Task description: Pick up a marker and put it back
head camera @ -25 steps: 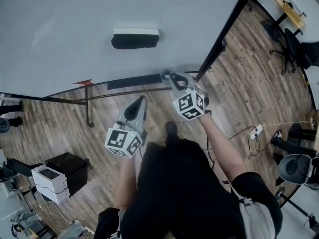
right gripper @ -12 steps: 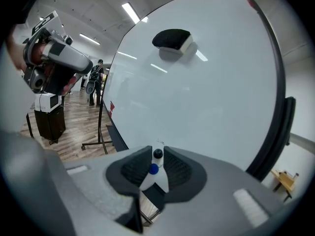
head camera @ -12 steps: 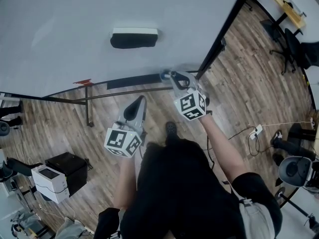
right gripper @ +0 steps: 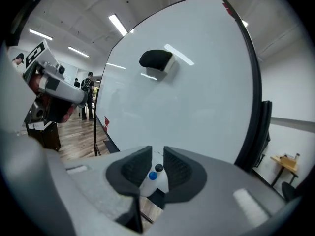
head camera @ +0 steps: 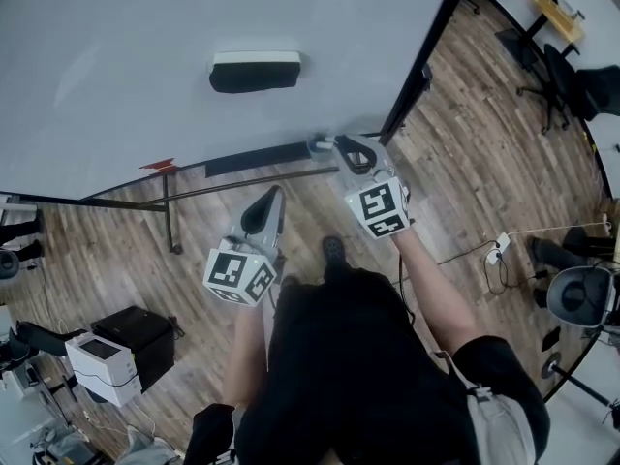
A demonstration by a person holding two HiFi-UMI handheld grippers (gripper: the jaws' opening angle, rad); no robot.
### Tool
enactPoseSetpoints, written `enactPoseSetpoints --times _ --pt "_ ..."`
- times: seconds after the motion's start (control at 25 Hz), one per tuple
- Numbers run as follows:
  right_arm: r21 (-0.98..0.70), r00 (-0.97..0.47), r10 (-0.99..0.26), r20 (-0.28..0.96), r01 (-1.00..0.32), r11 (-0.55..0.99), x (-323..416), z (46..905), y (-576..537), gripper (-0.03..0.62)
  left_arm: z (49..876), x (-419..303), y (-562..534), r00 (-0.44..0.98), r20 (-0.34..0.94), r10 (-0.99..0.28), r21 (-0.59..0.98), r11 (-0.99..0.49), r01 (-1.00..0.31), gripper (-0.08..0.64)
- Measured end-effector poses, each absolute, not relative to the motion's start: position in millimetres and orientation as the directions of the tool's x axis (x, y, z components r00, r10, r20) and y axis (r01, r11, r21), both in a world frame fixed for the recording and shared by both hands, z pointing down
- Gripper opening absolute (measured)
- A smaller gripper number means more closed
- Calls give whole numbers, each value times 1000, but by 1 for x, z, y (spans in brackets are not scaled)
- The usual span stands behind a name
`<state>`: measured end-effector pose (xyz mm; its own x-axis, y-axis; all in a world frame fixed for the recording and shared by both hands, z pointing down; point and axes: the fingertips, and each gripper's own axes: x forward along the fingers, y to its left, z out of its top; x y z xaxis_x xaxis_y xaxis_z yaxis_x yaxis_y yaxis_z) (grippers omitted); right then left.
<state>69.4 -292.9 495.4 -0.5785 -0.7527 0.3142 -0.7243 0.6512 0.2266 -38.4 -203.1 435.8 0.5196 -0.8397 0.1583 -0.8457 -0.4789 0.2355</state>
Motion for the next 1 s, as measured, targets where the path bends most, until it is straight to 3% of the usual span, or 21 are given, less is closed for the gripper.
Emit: enactPoseSetpoints --times 0.28,0.36,1.0 --pt "124 -574 -784 237 -782 610 70 462 -270 54 428 -50 -188 574 148 -806 235 -535 -812 11" --pt "93 -571 -791 221 -795 600 66 455 -259 2 425 -60 -183 585 145 -798 236 -546 -804 11" --pt "-126 -580 -807 109 -813 568 5 407 -130 2 413 -110 -109 709 73 -701 260 -673 -692 11"
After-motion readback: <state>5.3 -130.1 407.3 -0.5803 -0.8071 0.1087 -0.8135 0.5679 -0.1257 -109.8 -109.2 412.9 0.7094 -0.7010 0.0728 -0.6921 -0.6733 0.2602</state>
